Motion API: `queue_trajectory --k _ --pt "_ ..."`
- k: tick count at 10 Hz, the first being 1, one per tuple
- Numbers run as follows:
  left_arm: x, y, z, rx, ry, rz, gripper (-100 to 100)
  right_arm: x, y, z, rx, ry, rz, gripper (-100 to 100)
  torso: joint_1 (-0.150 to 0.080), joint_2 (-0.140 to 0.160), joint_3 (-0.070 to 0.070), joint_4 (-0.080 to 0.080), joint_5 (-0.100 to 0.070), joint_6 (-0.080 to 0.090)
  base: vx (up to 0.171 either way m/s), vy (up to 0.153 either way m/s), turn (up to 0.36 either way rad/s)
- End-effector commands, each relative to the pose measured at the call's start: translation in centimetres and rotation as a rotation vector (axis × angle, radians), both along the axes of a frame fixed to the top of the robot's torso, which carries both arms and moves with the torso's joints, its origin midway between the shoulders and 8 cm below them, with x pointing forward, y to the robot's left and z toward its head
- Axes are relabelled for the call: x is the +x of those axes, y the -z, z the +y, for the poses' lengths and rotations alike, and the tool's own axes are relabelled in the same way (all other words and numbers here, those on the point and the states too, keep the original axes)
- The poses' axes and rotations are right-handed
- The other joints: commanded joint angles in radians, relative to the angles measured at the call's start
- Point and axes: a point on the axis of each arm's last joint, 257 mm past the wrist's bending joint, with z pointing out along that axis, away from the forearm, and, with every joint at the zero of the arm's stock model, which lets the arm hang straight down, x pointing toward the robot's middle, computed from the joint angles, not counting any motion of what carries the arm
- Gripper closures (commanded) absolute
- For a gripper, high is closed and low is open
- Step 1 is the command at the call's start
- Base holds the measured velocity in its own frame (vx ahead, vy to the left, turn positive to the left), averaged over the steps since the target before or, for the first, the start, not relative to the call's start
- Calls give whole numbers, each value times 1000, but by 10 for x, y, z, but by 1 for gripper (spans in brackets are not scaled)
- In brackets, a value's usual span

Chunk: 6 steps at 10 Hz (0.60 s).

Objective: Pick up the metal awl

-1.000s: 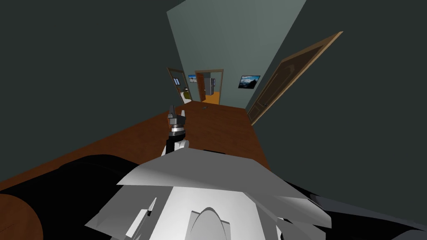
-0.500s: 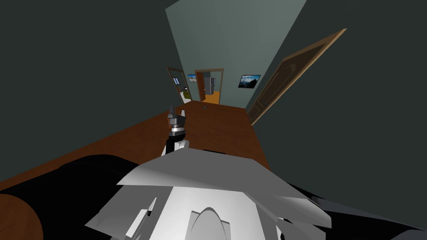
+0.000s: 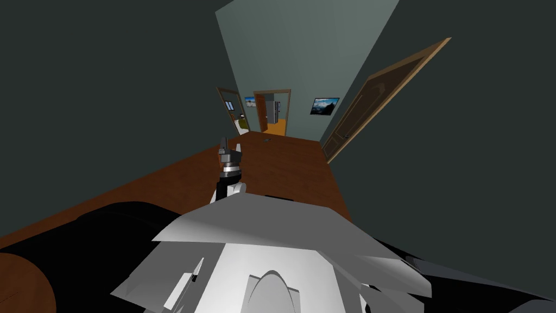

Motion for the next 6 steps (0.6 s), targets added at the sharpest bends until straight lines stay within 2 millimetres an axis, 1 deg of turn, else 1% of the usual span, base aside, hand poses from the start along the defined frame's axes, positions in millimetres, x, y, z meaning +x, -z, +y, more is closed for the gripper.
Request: queue_trajectory --k 1,2,4,5,6 --pt "0 0 0 0 0 0 0 29 1 -5 -4 42 -39 100 0 0 0 0 0 0 -74 13 -143" --pt "0 0 0 0 0 0 0 27 2 -5 -7 37 -27 100 -1 3 2 1 -1 0 -94 17 -58" --pt "0 0 0 0 0 0 0 26 4 -5 -22 15 2 100 -4 4 2 1 -2 0 -31 -3 1" --pt "0 0 0 0 0 0 0 56 3 -8 -10 66 -52 100 -5 2 1 0 -2 0 -61 -3 -143" --pt "0 0 0 0 0 0 0 53 6 -7 -7 64 -35 100 -5 2 1 1 -2 0 -74 2 -55"
